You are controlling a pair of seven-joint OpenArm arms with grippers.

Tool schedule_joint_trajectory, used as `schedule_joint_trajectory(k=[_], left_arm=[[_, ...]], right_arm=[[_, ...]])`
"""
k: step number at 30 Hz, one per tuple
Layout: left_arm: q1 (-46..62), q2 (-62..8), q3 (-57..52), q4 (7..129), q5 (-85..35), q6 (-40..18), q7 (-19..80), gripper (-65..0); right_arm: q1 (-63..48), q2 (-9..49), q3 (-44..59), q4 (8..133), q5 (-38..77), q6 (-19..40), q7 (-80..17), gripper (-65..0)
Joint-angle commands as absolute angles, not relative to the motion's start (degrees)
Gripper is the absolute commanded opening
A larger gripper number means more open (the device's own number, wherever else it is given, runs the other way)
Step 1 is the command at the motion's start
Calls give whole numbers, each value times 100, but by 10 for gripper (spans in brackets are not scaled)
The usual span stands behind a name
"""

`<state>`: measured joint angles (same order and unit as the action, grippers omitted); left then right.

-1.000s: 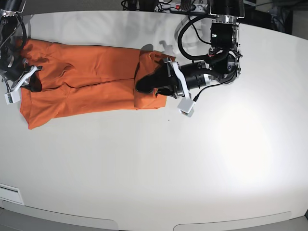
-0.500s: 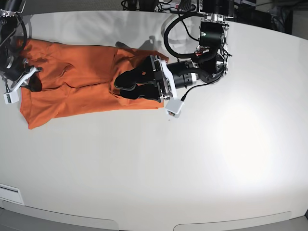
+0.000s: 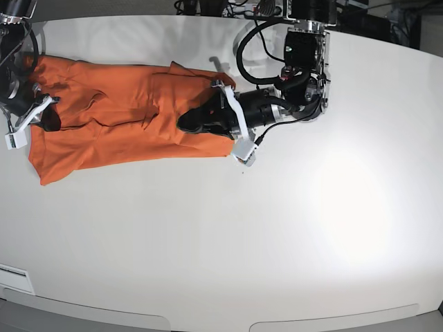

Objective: Fold the T-shirt properly

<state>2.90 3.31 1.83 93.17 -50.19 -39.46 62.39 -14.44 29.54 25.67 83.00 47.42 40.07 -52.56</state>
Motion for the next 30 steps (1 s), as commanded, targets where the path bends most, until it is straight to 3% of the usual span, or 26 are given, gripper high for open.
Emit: schedule_joint_trajectory(k=[1, 7, 13, 16, 19, 22, 25, 30], left_arm=[[207, 366, 187, 9400, -4853, -3861, 6066, -650], [355, 360, 198, 9253, -3682, -3395, 5435, -650], [421, 346, 198, 8648, -3638, -3385, 5306, -650], [410, 346, 198, 8617, -3642, -3382, 5321, -650], [360, 228, 196, 8663, -3638, -3334, 5365, -650], [257, 71, 193, 8694, -3437, -2851, 5452, -650], [108, -36, 185, 8696, -3249, -2530, 5636, -650], [-27, -64, 180, 8700, -3242, -2519, 5754, -650]], right_arm=[[-1457, 3070, 2587, 8355, 4644, 4000, -5492, -650], [-1426, 3218, 2587, 8355, 5113, 4000, -5485, -650], [-1323, 3509, 2589, 8357, 5708, 4000, -5537, -650], [-1063, 3660, 2593, 8364, 5953, 4000, -5734, -562], [-716, 3841, 2596, 8364, 6377, 4000, -6095, -411], [-410, 4042, 2604, 8361, 6412, 4000, -6405, -284], [-316, 4112, 2687, 8342, 5896, 3824, -6429, -274], [-331, 4097, 2744, 7773, 5398, 3597, -6416, -273]])
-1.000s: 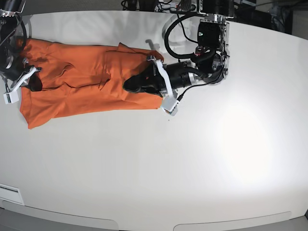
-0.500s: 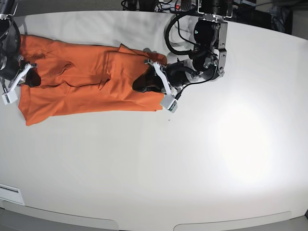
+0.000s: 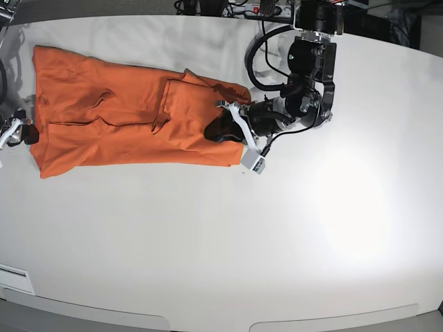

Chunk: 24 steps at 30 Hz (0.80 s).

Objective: Fold the T-shirt properly

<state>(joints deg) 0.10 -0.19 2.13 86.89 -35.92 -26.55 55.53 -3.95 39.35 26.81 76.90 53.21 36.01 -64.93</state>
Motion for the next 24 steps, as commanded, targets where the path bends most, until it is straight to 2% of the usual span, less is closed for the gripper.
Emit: schedule_joint_trajectory(k=[1, 5, 11, 13, 22, 24], left_arm=[[-51, -62, 180, 8700, -3238, -2519, 5754, -650], [-86, -82, 180, 8700, -3238, -2523, 5769, -650], [-84, -80, 180, 8700, -3240, -2523, 5787, -650], [-84, -80, 180, 8700, -3242, -2523, 5787, -650], [-117, -80, 180, 8702, -3367, -2552, 5854, -650], [-115, -82, 180, 8702, -3367, -2567, 5854, -650]], right_arm=[[-331, 4097, 2744, 7548, 5448, 3612, -6416, -273], [-331, 4099, 2744, 6569, 6090, 3975, -6517, -273], [-336, 4010, 2744, 5861, 8049, 4000, -7955, -273], [-386, 3874, 2742, 5861, 8482, 4000, -8000, -273], [-523, 3295, 2742, 5861, 8500, 4000, -8000, -276], [-523, 3221, 2742, 5861, 8500, 4000, -8000, -312]])
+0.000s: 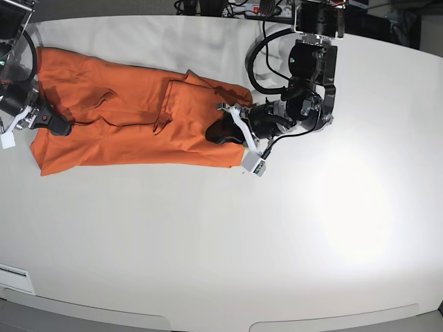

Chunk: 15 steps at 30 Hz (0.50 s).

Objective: Fold the T-shirt properly

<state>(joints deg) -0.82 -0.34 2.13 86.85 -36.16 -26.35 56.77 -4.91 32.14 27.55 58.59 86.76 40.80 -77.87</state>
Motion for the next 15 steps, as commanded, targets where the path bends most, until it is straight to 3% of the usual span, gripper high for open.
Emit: schedule_joint_trajectory(k=[1, 5, 8, 15], left_arm=[[-115, -80, 180, 8702, -3367, -2565, 5854, -650], [-115, -80, 180, 8702, -3369, -2565, 5854, -650], [-119, -80, 180, 8705, -3411, -2567, 5854, -650], [-193, -82, 180, 8829, -3898, -2871, 5922, -650]], right_arm=[[-523, 3199, 2742, 5861, 8500, 4000, -8000, -350], [-521, 3192, 2742, 5861, 8500, 4000, -8000, -541], [-521, 3245, 2742, 5861, 8500, 4000, -8000, -642], [-486, 3352, 2744, 5887, 8500, 4000, -8000, -650]])
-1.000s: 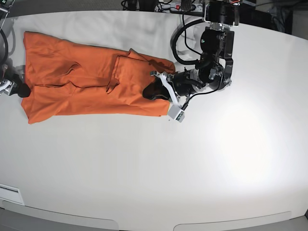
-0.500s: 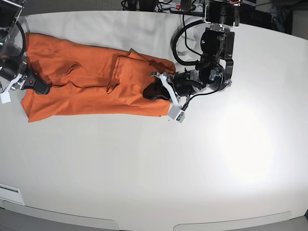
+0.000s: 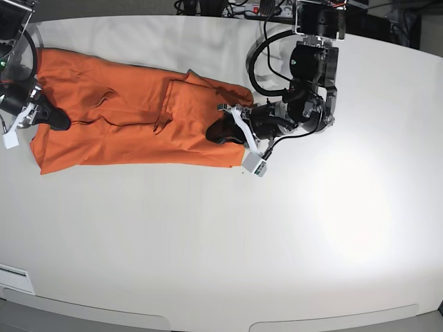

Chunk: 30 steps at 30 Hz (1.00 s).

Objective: Fold the T-shirt properly

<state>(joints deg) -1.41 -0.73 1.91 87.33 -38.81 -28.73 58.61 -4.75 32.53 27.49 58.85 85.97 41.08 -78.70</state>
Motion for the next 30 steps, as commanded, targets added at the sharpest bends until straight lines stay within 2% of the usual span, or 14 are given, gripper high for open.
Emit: schedule_joint_trajectory(k=[1, 8, 11, 17, 23, 30], left_arm=[[-193, -82, 180, 8899, -4080, -3004, 5948, -650], [-263, -84, 178, 9590, -5417, -3962, 6451, -650], [-390, -84, 169, 9738, -5603, -4000, 6667, -650], [-495, -165, 91, 9762, -5592, -4000, 6783, -649], [-493, -558, -281, 9760, -5592, -4000, 6779, -649], [-478, -1107, -1039, 9760, -5601, -4000, 6777, -649]], right_arm=[[-475, 3371, 2744, 5889, 8500, 4000, -8000, -650], [-475, 3618, 2744, 6412, 8500, 4000, -8000, -650], [-475, 3710, 2744, 6890, 8114, 4000, -7977, -650], [-475, 3830, 2744, 7841, 6326, 4000, -7273, -650], [-475, 3881, 2746, 8873, 5168, 4000, -7078, -650], [-567, 3885, 2746, 10501, 4165, 3190, -7043, -650]])
